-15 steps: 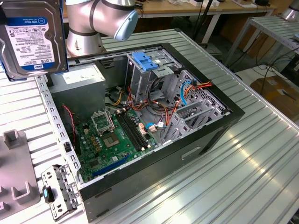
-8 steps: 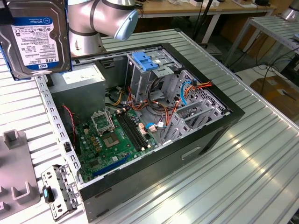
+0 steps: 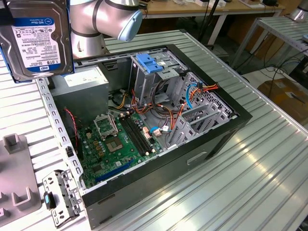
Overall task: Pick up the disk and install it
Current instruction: 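Pick up the disk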
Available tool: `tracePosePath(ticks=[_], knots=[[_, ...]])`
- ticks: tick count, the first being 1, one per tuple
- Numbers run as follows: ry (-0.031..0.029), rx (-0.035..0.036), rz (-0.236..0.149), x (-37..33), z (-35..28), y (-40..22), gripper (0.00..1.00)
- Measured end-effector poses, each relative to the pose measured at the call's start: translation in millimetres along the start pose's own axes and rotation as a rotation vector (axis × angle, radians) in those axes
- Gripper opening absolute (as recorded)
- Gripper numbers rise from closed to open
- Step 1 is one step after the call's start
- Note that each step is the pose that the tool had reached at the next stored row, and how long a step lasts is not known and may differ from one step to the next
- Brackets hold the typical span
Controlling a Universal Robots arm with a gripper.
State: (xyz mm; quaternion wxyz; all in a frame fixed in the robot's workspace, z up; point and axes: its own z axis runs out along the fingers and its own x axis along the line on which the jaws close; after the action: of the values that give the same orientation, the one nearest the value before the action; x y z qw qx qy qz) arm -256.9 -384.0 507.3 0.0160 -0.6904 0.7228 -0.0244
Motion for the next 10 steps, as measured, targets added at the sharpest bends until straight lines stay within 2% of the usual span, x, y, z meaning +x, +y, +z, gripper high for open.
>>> tracePosePath(ticks=[4,10], knots=[[0.0,0.0,0.0,-0.1,0.1,-2.2,0.37],[0.0001,-0.0001,0.001,0.7,2.2,-16.9,0.37]])
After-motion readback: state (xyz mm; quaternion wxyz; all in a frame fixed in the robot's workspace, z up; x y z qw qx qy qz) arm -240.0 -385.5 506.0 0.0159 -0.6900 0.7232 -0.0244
